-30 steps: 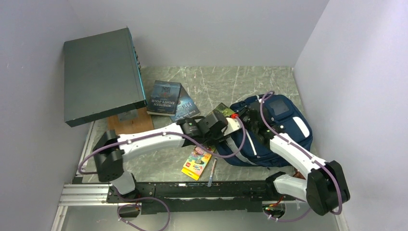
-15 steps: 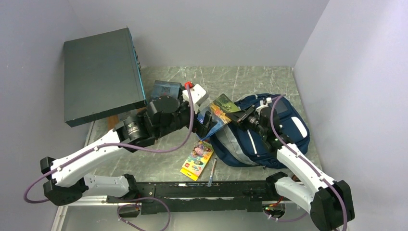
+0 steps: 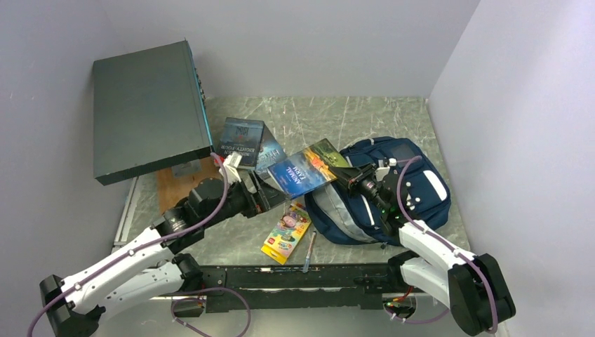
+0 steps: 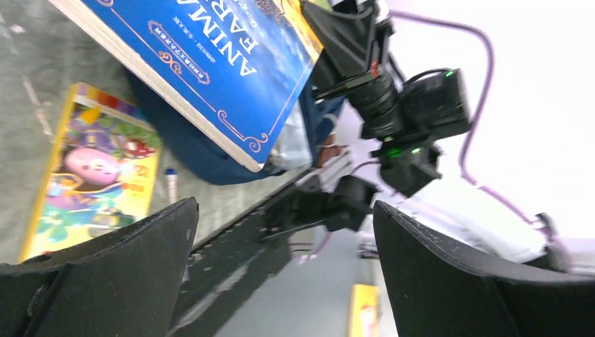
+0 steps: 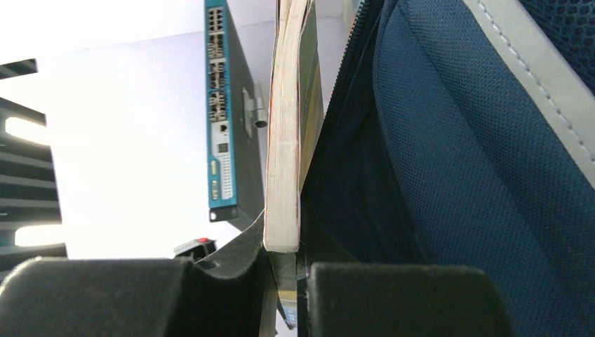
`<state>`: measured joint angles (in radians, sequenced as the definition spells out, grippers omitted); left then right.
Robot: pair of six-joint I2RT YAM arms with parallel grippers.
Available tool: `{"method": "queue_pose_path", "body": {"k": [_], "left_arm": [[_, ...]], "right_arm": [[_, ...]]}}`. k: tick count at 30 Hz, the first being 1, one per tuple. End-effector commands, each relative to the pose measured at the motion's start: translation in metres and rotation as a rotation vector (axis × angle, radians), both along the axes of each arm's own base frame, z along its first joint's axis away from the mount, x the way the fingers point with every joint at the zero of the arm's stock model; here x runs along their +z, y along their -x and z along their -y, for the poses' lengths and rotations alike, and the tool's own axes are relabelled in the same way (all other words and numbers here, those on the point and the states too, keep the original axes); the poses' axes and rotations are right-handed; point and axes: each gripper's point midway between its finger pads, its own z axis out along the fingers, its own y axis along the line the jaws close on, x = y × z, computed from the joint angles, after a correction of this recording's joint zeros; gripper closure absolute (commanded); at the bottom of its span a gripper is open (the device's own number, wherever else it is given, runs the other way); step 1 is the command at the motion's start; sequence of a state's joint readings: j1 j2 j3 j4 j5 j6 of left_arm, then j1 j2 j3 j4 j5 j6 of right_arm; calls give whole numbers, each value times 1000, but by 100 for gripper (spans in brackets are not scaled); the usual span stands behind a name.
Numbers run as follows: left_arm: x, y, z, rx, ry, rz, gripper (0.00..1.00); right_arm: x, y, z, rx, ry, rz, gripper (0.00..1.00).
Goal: Pack the student bag
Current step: Pick up the book from the center of the board.
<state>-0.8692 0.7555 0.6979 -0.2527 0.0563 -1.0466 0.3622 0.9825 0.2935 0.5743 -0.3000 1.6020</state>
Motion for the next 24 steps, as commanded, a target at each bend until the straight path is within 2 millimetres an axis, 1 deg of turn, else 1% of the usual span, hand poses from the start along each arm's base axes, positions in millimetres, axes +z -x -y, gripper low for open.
{"method": "queue_pose_path", "body": {"k": [1, 2, 4, 8, 10, 12, 13, 14, 15, 16, 19, 20, 21, 22, 23, 24], "left_arm": [[27, -10, 12, 97, 282, -155, 0], [26, -12, 14, 104, 310, -174, 0], [32, -20, 20, 109, 388, -185, 0], [30, -32, 30, 105, 453, -226, 0], [31, -39, 32, 115, 477, -222, 0], [38, -48, 31, 130, 505, -168, 5], [41, -52, 31, 136, 512, -151, 11], [41, -57, 30, 145, 518, -137, 19], [39, -60, 29, 152, 517, -130, 30], [35, -63, 29, 157, 513, -136, 40], [23, -70, 28, 162, 490, -124, 64], [17, -72, 27, 166, 467, -120, 75], [12, -75, 26, 169, 443, -118, 86], [10, -77, 25, 170, 428, -103, 95], [11, -80, 23, 165, 416, -72, 100], [13, -82, 21, 164, 401, -38, 100]], "right_arm": [[95, 12, -1, 46, -220, 273, 100], [95, 13, -1, 48, -224, 274, 100], [98, 16, 0, 50, -242, 286, 100], [100, 21, 3, 51, -269, 291, 100], [99, 22, 2, 56, -266, 289, 100], [97, 24, 2, 59, -264, 286, 100], [96, 25, 3, 58, -264, 285, 100], [94, 25, 3, 58, -263, 282, 100], [92, 26, 3, 57, -261, 278, 100], [90, 27, 4, 56, -254, 280, 100], [82, 32, 4, 61, -217, 281, 99], [79, 35, 2, 74, -192, 287, 92], [72, 37, -1, 96, -141, 284, 83], [63, 40, -5, 125, -72, 281, 72], [48, 41, -8, 153, 19, 255, 61], [34, 43, -10, 182, 124, 238, 48]]}}
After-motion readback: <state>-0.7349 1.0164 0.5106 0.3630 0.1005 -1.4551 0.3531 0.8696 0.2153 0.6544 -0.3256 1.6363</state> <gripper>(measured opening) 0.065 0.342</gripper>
